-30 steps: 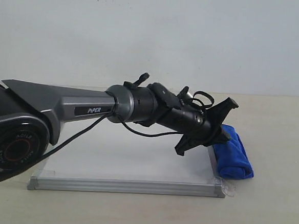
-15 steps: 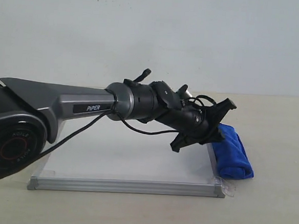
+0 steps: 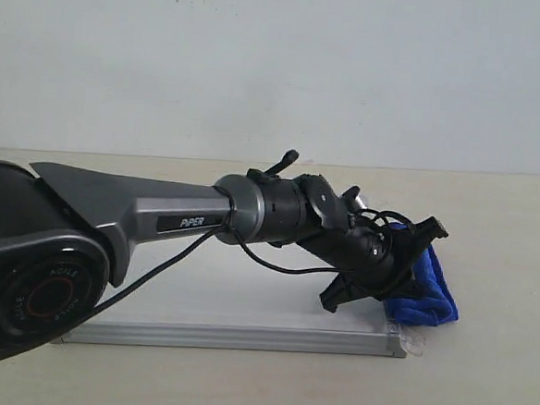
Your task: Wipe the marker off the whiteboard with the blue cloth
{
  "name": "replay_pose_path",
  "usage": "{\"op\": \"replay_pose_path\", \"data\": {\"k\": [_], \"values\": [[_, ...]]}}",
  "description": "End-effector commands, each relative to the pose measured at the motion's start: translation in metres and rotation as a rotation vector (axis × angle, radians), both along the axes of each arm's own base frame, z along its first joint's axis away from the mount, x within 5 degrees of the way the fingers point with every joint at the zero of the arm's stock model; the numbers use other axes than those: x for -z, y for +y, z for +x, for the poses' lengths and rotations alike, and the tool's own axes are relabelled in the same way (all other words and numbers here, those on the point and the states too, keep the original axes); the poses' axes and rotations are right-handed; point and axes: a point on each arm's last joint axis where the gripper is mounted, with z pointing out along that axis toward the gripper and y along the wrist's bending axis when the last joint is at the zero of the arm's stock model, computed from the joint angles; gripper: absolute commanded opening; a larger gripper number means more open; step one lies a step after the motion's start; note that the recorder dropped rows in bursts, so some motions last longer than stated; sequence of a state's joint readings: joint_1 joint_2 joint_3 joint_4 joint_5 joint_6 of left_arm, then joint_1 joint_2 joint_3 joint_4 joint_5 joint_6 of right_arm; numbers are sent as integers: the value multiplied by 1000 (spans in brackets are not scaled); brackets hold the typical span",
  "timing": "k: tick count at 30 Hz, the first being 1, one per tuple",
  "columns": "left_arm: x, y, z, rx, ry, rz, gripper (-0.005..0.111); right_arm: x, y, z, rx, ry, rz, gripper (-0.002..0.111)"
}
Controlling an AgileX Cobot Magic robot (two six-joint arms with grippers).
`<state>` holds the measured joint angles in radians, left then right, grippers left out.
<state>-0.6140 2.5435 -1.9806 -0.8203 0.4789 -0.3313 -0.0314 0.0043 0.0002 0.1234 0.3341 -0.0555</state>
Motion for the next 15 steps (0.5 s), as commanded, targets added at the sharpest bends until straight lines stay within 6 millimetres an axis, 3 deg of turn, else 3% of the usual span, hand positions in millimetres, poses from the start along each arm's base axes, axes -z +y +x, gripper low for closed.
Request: {"op": "replay_pose_path", "data": {"k": [1, 2, 5, 6, 7, 11, 15], "values": [[8, 4, -3, 21, 50, 36, 4, -1, 0, 0, 5, -8, -4, 0], [2, 2, -3, 35, 17, 25, 4, -1, 0, 0, 5, -8, -4, 0], [-52, -2, 1, 97, -196, -27, 4, -1, 0, 0, 5, -8, -4, 0], [-62, -2, 1, 108, -222, -29, 4, -1, 0, 0, 6, -8, -2, 0], [-83, -2, -2, 163, -294, -23, 4, -1, 0, 0, 6, -8, -2, 0], [-136, -13, -25, 426, -594, 49, 4, -1, 0, 0, 6, -8, -2, 0], [-163, -9, -43, 590, -662, 126, 4, -1, 0, 0, 6, -8, -2, 0]]}}
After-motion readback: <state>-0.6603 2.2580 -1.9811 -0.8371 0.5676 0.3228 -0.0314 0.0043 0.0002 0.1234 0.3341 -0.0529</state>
